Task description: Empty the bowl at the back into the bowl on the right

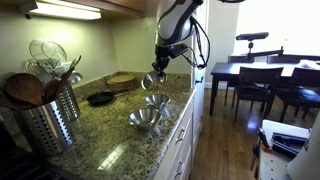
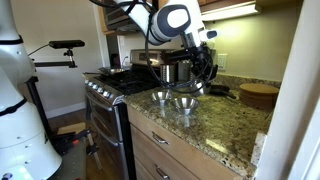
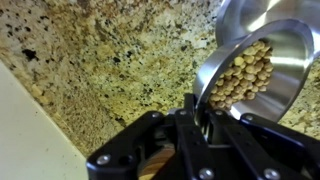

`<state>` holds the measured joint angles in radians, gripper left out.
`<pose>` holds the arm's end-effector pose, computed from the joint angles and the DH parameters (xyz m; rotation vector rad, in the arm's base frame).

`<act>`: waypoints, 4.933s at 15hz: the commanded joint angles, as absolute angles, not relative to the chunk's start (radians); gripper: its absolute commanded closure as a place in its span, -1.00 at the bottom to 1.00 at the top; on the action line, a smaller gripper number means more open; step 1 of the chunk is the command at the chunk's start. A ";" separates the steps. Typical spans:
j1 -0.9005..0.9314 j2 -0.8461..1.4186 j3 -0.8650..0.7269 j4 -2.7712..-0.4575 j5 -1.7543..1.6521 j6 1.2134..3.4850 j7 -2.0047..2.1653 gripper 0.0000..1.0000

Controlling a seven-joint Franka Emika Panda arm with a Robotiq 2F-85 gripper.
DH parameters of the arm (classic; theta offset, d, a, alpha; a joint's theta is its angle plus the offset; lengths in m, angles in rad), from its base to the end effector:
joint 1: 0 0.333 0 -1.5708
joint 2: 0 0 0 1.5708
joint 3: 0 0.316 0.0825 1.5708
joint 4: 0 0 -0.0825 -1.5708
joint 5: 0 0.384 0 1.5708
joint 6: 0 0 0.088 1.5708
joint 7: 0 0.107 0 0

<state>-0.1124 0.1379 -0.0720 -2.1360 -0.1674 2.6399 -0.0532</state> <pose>0.5826 -0.1034 0.3808 2.9386 0.0049 0.5181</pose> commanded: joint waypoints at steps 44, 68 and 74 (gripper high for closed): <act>0.005 -0.004 0.005 -2.254 -0.978 2.326 0.606 0.84; 0.033 0.084 0.025 -2.152 -1.190 2.244 0.638 0.83; 0.045 0.089 0.032 -2.158 -1.225 2.207 0.654 0.84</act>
<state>0.0258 0.0906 0.0282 -2.1646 -1.1845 2.2571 0.6130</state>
